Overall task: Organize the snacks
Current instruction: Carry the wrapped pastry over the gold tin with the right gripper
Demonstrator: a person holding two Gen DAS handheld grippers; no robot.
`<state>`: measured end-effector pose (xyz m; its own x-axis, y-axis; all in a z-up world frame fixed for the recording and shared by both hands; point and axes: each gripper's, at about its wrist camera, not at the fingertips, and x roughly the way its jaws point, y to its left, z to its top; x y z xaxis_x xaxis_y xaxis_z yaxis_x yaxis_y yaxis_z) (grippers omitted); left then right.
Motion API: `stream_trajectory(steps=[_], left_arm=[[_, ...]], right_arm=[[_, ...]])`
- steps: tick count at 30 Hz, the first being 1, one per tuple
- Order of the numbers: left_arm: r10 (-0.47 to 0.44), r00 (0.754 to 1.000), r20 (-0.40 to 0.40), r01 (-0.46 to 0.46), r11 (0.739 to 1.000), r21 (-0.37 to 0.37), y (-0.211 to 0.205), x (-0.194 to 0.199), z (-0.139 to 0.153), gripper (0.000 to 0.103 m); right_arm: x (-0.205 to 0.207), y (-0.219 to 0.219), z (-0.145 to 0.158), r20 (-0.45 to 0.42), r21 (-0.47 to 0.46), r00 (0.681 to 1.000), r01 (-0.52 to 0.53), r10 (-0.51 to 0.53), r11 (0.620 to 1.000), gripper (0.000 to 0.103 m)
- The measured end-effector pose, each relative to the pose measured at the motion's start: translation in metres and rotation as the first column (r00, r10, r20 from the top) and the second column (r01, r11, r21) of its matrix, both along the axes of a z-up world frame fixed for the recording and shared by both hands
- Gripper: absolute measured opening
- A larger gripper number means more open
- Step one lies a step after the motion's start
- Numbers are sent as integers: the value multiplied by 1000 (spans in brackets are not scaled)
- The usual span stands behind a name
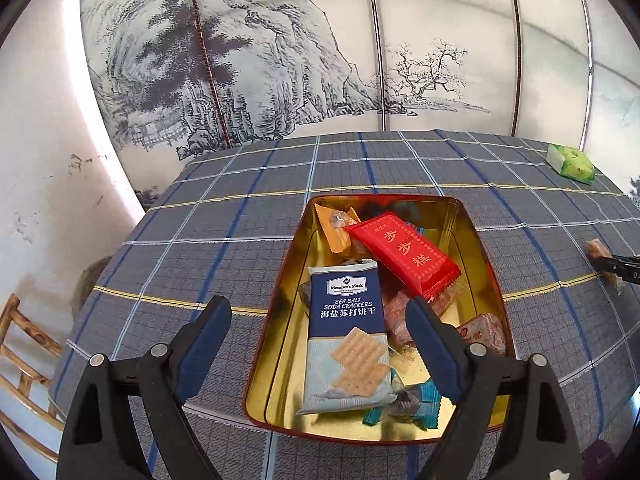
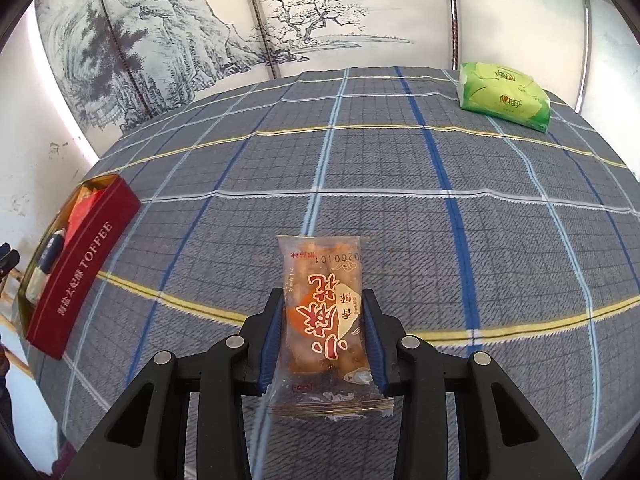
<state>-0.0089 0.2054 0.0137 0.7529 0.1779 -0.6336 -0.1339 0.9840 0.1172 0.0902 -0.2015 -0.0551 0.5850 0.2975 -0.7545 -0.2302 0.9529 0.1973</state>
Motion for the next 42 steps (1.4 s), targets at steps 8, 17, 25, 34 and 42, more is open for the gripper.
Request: stream_trajectory(steps=[8, 17, 25, 34, 42], left_arm=[[22, 1000, 10, -22, 1000, -5, 5, -11, 2, 86], [45, 999, 10, -44, 998, -33, 16, -16, 1, 87], [64, 997, 41, -62, 997, -50, 25, -23, 1, 94], [121, 990, 75, -114, 988, -100, 47, -29, 1, 96], [146, 985, 94, -138, 987, -86, 60, -34, 2, 96]], right_arm=[[-24, 22, 12, 1, 95, 999, -52, 52, 994, 38], [-36, 74, 43, 43, 151, 988, -152, 148, 977, 38], [-38, 128, 66, 62, 182, 967, -256, 249, 949, 38], [-31, 188, 72, 37, 234, 938, -343, 344, 910, 38], [-20, 240, 68, 8, 245, 910, -405, 416, 881, 38]])
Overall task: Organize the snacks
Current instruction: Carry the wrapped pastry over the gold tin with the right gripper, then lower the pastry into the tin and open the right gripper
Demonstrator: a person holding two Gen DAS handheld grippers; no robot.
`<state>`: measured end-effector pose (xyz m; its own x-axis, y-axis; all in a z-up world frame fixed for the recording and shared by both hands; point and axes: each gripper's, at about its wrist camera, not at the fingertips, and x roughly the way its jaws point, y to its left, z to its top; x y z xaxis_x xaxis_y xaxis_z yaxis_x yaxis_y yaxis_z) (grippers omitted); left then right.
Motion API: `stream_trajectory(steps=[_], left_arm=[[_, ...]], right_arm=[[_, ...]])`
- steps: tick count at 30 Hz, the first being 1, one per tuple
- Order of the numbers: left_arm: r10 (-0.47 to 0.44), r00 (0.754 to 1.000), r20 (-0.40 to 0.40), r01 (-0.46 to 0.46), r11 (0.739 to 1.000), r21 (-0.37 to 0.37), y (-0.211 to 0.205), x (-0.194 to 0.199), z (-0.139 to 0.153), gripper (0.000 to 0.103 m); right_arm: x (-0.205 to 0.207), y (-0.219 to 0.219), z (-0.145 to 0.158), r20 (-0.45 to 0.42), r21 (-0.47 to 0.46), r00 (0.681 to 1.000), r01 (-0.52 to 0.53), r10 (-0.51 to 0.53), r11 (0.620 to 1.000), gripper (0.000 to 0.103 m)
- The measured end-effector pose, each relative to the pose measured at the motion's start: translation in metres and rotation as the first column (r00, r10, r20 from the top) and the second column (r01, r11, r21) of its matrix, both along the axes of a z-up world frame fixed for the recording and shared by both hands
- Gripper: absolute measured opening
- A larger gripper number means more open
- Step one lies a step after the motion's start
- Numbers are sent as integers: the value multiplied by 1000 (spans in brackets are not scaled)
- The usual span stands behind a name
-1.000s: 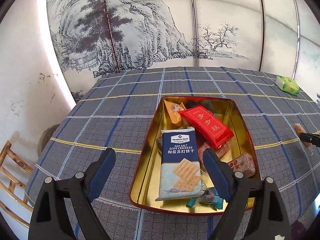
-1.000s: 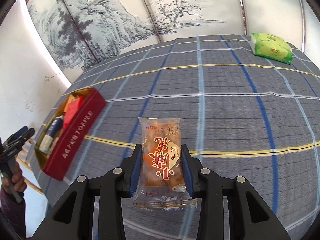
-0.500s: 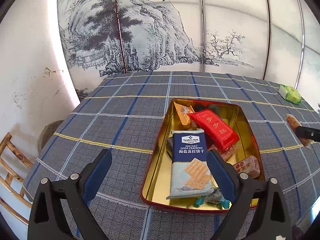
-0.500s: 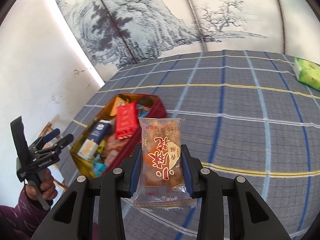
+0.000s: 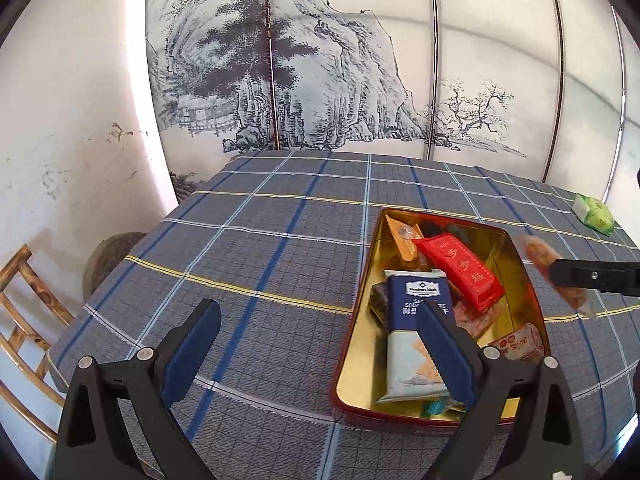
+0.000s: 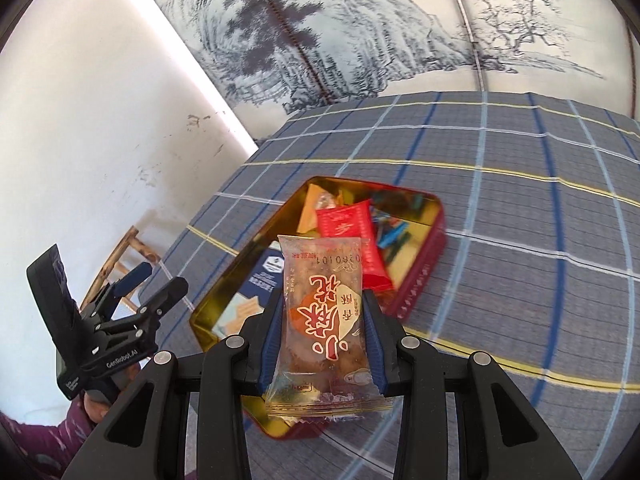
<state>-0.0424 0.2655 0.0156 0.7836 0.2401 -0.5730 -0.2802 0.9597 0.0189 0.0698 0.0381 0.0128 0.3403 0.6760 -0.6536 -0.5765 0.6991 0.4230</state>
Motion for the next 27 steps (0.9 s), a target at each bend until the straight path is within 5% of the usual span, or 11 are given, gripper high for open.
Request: stream_trajectory(steps=[18, 24, 27], left_arm=[[48, 998, 30, -48, 999, -11, 24, -6, -5, 97], [35, 998, 59, -34, 999, -14, 23, -12, -1, 97], [22, 997, 74, -20, 999, -26, 22, -15, 4, 97]], right_arm=[[5, 45, -8, -1, -37, 999, -49, 49, 998, 39], [-15, 53, 3, 99, -70, 992, -67, 74, 995, 40], [-32, 52, 10, 183, -85, 981, -49, 64, 995, 50]])
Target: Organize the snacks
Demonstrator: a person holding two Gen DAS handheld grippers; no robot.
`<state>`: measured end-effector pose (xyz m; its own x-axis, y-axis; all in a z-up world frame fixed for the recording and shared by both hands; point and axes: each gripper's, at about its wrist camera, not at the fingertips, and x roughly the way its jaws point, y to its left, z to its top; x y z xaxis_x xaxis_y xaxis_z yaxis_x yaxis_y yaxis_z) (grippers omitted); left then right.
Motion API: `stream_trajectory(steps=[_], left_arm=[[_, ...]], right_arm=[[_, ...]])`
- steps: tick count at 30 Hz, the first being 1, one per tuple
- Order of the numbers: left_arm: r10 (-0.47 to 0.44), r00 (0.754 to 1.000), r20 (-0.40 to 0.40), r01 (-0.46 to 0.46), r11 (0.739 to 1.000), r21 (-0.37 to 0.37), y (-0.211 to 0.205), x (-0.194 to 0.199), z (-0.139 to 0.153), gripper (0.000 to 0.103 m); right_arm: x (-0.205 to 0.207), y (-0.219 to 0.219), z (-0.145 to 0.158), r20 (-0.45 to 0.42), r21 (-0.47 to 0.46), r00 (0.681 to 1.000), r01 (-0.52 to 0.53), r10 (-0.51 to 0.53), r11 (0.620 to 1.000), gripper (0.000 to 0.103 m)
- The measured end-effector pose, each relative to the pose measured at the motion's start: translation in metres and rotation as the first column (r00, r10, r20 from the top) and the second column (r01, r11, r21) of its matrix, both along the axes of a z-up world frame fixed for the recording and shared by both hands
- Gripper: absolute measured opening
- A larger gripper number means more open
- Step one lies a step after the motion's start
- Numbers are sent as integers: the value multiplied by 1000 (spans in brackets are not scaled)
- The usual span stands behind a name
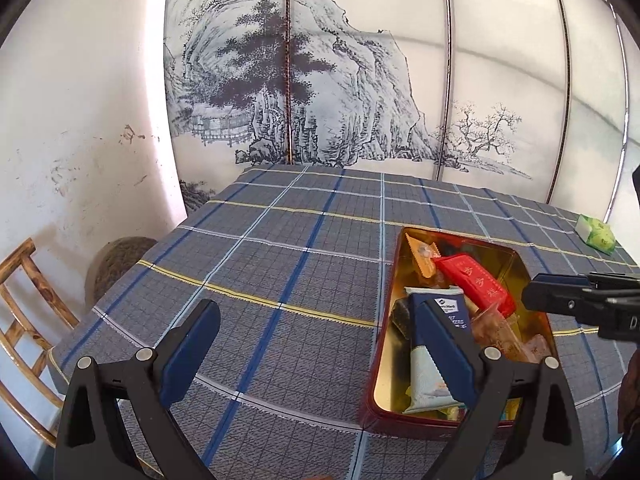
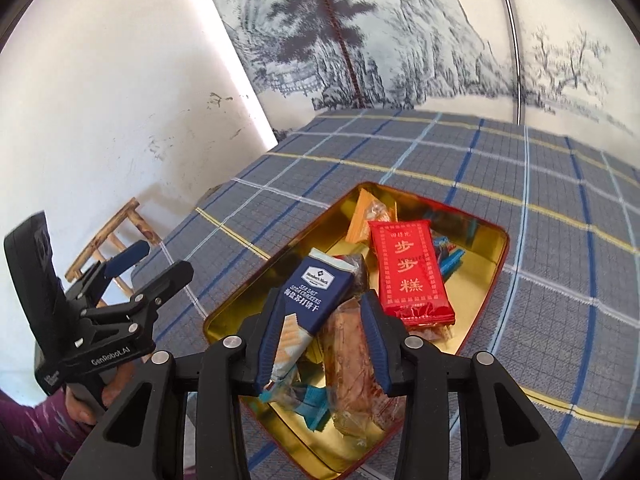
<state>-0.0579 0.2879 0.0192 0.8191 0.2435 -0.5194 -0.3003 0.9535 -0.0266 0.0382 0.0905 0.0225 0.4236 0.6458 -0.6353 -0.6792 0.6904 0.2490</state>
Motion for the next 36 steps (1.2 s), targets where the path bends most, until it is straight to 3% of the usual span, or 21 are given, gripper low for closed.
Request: stream_trajectory(steps=[5, 7, 10, 16, 19, 29, 36], left_arm=[[-10, 998, 55, 11, 1000, -15, -3, -10, 13, 100], [-10, 997, 74, 11, 1000, -15, -6, -14, 20, 101], [-5, 995, 98, 6, 1000, -10, -10, -19, 29, 102], [36, 984, 174, -47, 997, 60, -27, -40, 56, 102], [58, 966, 252, -81, 993, 83, -37, -61, 78, 102], [-31, 938, 346, -2, 995, 95, -65, -105, 127, 102], [-75, 928, 364, 51, 996, 75, -78, -119, 145, 102]], right_arm=[[-27, -11, 16, 161, 8, 985, 65, -65, 998, 70], [-38, -14, 22, 226, 11, 970, 93, -93, 996, 81], [-56, -20, 30, 312, 15, 941, 129, -127, 992, 91], [-81, -27, 42, 397, 26, 905, 158, -155, 987, 96], [-90, -35, 52, 406, 63, 896, 166, -178, 984, 97], [-127, -62, 79, 448, 127, 866, 187, -224, 974, 101], [-150, -77, 97, 482, 162, 841, 193, -248, 968, 103]])
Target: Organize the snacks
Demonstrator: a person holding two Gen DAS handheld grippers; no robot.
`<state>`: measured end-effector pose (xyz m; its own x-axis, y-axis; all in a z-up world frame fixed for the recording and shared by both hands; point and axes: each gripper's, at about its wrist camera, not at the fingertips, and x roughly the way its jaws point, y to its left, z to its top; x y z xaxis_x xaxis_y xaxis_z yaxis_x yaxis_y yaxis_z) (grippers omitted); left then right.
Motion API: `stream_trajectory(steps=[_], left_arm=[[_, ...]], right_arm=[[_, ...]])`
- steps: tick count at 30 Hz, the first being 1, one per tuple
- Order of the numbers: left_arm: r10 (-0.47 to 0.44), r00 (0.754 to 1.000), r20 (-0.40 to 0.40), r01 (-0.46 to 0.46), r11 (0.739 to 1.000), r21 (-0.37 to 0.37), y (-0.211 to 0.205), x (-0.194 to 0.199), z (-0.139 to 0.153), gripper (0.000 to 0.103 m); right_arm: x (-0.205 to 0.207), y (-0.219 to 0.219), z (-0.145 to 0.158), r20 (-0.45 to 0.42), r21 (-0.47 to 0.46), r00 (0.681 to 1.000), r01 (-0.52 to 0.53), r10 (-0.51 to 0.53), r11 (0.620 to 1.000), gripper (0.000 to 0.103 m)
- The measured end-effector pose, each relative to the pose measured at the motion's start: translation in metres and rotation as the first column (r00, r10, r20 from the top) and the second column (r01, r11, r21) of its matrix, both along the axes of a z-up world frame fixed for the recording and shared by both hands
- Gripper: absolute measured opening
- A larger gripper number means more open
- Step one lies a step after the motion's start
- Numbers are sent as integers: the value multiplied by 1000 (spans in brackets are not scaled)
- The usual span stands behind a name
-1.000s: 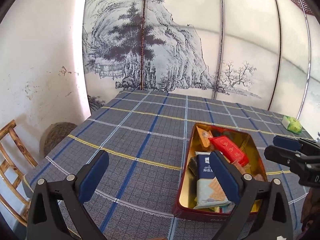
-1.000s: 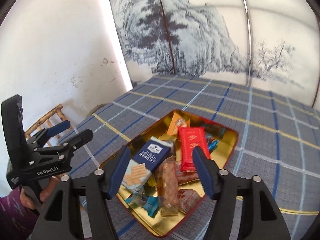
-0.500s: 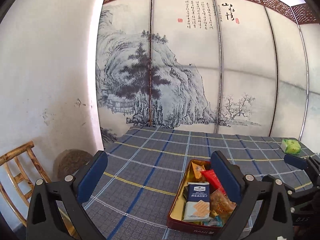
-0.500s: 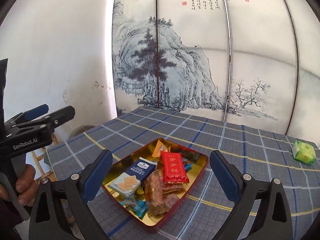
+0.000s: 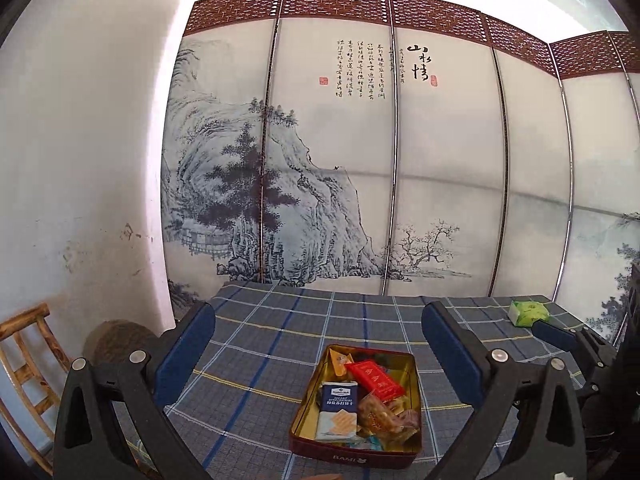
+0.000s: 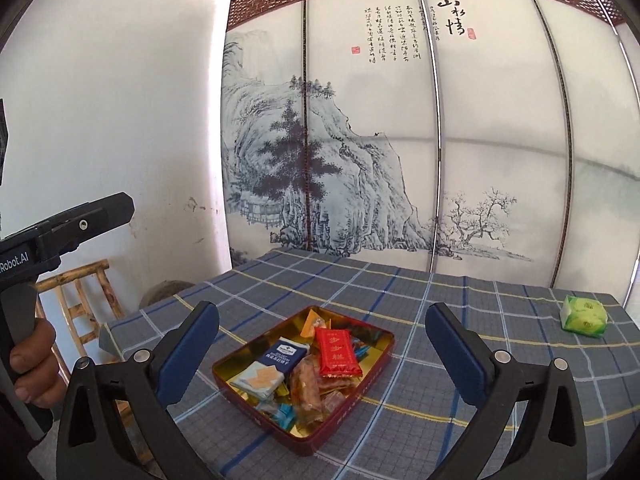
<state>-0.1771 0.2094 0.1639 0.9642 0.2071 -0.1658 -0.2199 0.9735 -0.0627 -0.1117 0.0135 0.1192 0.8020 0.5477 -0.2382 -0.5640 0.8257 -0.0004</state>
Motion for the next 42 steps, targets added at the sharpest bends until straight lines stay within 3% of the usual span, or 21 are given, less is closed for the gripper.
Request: stream_trajectory(steps=[42], left_arm=[[53, 996, -68, -51, 998, 28, -6, 10, -22, 102]], right_arm=[[-5, 2, -13, -21, -22, 999, 35, -35, 999, 103]])
